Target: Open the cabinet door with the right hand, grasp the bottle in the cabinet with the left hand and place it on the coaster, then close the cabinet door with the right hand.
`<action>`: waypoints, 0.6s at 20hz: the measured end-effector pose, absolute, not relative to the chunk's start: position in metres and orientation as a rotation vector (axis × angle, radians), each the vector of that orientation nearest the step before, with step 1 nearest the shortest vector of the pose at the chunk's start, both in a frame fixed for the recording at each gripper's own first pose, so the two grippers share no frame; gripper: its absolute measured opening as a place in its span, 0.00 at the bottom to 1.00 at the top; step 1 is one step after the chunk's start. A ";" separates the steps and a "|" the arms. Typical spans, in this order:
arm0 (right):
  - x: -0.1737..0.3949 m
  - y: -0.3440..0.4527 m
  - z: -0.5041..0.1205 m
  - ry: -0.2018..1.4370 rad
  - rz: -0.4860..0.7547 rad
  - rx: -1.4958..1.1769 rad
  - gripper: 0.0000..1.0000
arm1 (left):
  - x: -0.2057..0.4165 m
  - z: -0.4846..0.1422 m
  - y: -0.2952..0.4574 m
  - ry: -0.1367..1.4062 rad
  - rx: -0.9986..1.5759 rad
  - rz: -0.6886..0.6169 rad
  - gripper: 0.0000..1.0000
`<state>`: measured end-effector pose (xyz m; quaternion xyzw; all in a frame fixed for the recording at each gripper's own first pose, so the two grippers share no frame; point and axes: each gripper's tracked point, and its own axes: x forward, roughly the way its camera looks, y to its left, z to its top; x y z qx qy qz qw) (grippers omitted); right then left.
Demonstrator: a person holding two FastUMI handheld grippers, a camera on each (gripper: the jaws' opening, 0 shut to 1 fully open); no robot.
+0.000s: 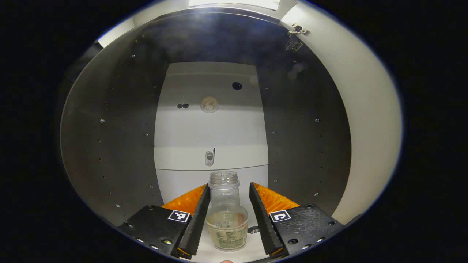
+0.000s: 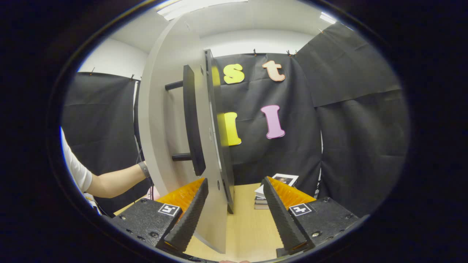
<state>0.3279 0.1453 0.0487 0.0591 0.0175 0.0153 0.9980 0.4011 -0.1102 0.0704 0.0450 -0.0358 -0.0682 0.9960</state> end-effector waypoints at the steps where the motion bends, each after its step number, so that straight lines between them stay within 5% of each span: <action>1: 0.328 0.145 0.050 0.032 0.032 0.117 0.94 | 0.402 0.070 -0.108 -0.071 0.094 -0.127 0.55; 2: 0.327 0.145 0.051 0.030 0.030 0.114 0.94 | 0.400 0.072 -0.108 -0.070 0.091 -0.126 0.45; 4: 0.328 0.145 0.049 0.033 0.031 0.112 0.94 | 0.396 0.073 -0.103 -0.061 0.077 -0.105 0.54; 6: 0.327 0.146 0.049 0.033 0.037 0.109 0.94 | 0.384 0.077 -0.098 -0.066 0.057 -0.104 0.53; 7: 0.327 0.147 0.049 0.033 0.041 0.104 0.94 | 0.375 0.083 -0.095 -0.080 0.049 -0.102 0.42; 12: 0.328 0.147 0.050 0.027 0.043 0.081 0.94 | 0.322 0.100 -0.066 -0.117 0.020 -0.093 0.42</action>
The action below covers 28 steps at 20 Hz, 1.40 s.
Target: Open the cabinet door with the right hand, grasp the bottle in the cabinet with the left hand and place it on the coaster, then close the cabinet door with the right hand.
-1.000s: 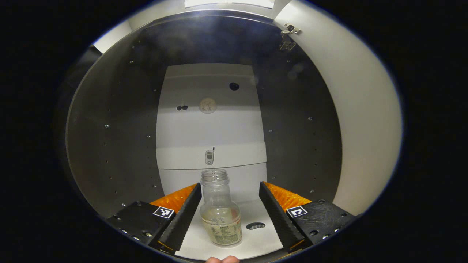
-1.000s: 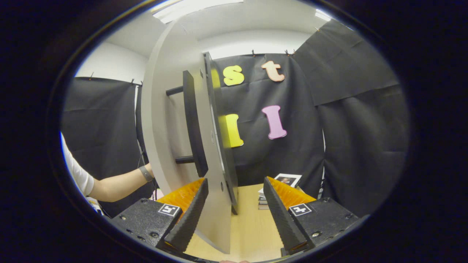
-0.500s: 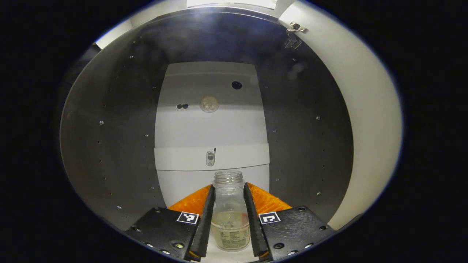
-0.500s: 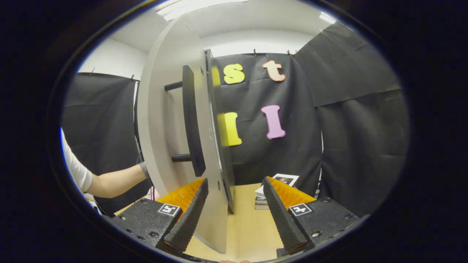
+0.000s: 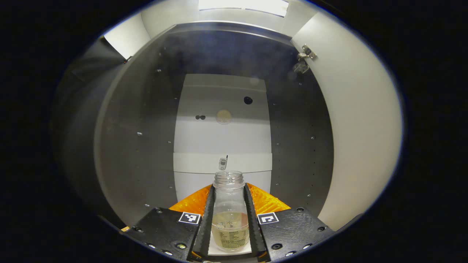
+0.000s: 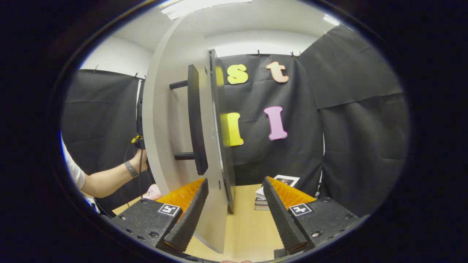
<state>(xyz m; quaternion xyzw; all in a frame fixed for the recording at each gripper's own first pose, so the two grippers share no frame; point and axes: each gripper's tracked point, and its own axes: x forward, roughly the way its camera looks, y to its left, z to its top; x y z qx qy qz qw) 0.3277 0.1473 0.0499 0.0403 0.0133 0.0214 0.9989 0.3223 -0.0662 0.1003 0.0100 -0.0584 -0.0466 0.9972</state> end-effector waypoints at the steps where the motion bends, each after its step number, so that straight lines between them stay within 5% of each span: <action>1: 0.328 0.147 0.051 0.024 0.041 0.075 0.94 | 0.310 0.100 -0.058 -0.120 0.013 -0.087 0.42; 16: 0.324 0.146 0.079 -0.027 0.019 0.045 0.94 | 0.129 -0.014 0.072 -0.129 0.183 0.190 0.42; 28: 0.320 0.147 0.082 0.002 -0.025 0.019 0.94 | 0.094 -0.171 0.105 -0.072 0.249 0.339 0.42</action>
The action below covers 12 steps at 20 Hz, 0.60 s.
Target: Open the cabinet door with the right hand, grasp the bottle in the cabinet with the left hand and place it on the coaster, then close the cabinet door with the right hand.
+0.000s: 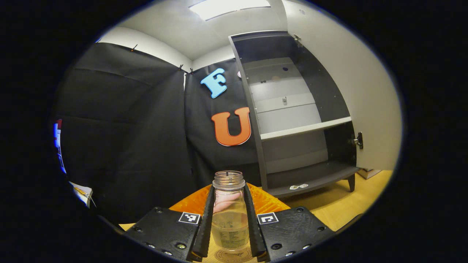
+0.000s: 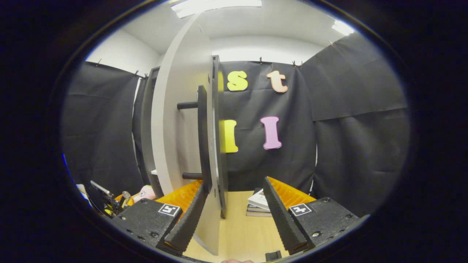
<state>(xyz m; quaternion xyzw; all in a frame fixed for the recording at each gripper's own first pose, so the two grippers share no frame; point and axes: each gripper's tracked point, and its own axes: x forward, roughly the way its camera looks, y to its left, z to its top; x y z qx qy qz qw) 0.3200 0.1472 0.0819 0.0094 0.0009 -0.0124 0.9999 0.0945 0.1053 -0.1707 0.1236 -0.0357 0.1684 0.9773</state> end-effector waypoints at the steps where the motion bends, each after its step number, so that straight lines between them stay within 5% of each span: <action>1: 0.319 0.147 0.082 0.008 -0.030 0.015 0.94 | 0.096 -0.181 0.104 -0.069 0.247 0.333 0.42; 12: 0.317 0.148 0.083 0.023 -0.052 -0.016 0.94 | 0.084 -0.210 0.124 -0.066 0.121 0.413 0.43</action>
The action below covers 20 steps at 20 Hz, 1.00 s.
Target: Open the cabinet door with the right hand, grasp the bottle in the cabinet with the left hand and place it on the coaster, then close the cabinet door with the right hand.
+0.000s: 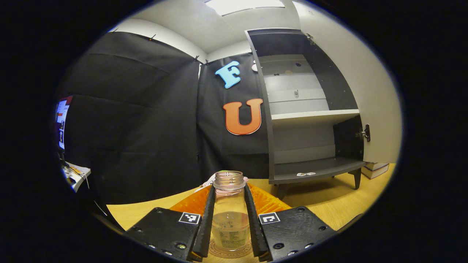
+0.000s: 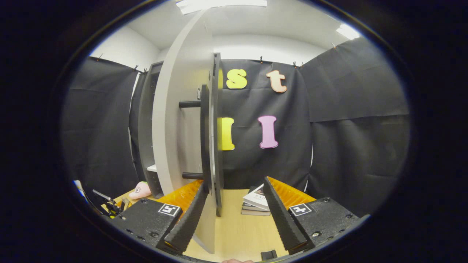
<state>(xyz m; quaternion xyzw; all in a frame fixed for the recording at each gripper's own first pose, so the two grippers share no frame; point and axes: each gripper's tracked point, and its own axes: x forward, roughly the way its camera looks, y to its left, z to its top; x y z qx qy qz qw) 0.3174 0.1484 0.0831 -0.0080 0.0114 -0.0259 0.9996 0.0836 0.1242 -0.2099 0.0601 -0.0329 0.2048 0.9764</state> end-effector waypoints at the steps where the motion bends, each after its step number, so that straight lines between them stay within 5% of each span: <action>1: 0.317 0.148 0.084 0.025 -0.053 -0.018 0.93 | 0.085 -0.212 0.125 -0.069 0.121 0.411 0.43; 2: 0.317 0.148 0.084 0.023 -0.053 -0.016 0.91 | 0.085 -0.212 0.124 -0.071 0.118 0.406 0.35; 3: 0.317 0.148 0.084 0.025 -0.054 -0.014 0.93 | 0.085 -0.213 0.123 -0.064 0.112 0.400 0.46; 6: 0.317 0.148 0.084 0.024 -0.055 -0.015 0.91 | 0.086 -0.214 0.119 -0.049 0.105 0.371 0.50; 7: 0.316 0.148 0.084 0.023 -0.056 -0.017 0.91 | 0.087 -0.214 0.117 -0.048 0.103 0.363 0.69; 9: 0.317 0.148 0.083 0.023 -0.055 -0.014 0.91 | 0.089 -0.215 0.119 -0.038 0.101 0.358 0.69; 10: 0.317 0.148 0.083 0.022 -0.055 -0.012 0.91 | 0.089 -0.215 0.120 -0.031 0.097 0.361 0.84; 12: 0.317 0.148 0.083 0.019 -0.054 -0.006 0.93 | 0.085 -0.212 0.119 -0.019 0.080 0.357 0.88; 13: 0.317 0.148 0.083 0.018 -0.053 -0.006 0.93 | 0.082 -0.208 0.120 -0.021 0.073 0.358 0.98; 20: 0.317 0.148 0.084 0.013 -0.055 -0.012 0.93 | 0.063 -0.168 0.121 0.057 0.081 0.362 0.96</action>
